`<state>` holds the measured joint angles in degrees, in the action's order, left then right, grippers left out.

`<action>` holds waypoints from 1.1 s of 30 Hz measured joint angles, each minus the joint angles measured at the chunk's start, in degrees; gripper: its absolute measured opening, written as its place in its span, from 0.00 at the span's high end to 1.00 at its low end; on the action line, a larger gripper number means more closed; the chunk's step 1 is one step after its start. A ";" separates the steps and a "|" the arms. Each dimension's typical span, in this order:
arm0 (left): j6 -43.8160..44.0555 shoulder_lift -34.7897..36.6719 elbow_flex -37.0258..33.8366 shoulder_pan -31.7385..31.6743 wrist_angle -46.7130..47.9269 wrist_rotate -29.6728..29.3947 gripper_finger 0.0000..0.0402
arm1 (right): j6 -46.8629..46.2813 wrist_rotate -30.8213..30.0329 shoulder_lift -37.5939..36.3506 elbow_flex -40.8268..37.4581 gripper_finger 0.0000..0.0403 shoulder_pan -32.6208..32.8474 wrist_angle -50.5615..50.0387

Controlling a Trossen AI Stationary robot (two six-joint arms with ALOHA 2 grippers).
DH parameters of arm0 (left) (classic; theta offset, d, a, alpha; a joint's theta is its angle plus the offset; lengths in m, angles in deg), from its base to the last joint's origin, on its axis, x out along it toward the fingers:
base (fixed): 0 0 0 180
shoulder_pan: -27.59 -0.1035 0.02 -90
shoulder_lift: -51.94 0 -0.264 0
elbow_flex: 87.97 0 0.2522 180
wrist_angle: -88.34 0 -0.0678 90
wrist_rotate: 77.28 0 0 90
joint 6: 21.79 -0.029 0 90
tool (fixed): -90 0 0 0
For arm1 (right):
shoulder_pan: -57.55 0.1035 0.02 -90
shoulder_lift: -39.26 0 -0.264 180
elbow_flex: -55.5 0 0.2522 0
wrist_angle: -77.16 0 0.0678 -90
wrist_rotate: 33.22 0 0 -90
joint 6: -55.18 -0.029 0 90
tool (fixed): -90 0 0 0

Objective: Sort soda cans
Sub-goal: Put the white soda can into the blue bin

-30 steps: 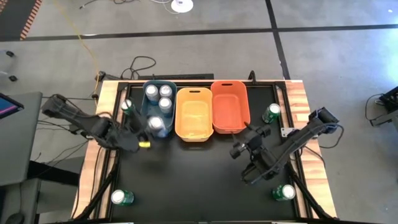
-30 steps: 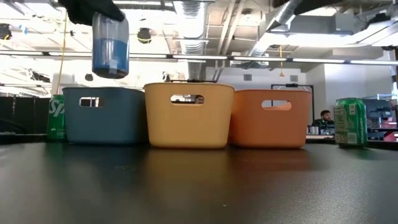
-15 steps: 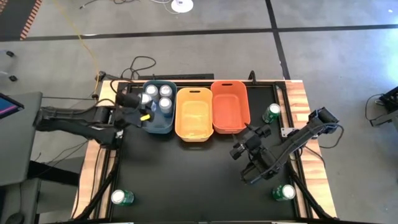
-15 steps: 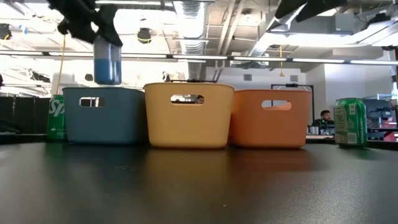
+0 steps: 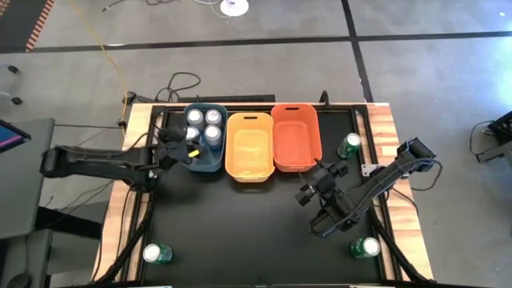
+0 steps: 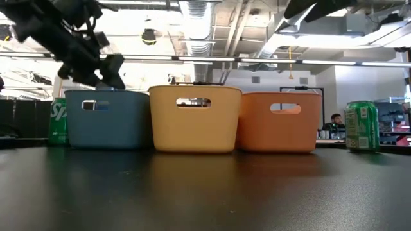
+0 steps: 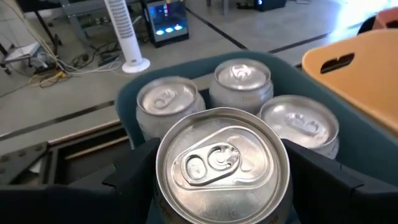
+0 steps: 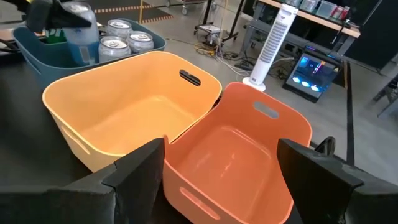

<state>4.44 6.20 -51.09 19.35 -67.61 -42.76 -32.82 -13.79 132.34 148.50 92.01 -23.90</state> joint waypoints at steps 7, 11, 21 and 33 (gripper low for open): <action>-2.18 0.01 -4.81 -4.74 -5.52 4.57 0.29 | 0.00 -0.08 0.00 0.00 0.18 -0.48 0.13; -2.60 -0.06 -6.90 -6.56 -7.58 5.98 0.27 | 0.02 -0.85 0.00 0.00 0.18 -0.52 0.13; -8.73 -5.62 -7.55 -8.32 -17.17 8.76 0.24 | 0.04 -1.46 0.00 0.00 0.18 -0.91 0.15; -9.80 -10.75 -7.44 -8.34 -21.70 9.23 0.19 | 0.19 -1.46 0.00 0.00 0.18 -0.87 0.13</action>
<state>-5.36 -4.55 -58.53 11.01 -89.31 -33.53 -32.63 -15.25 132.34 148.50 91.13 -23.78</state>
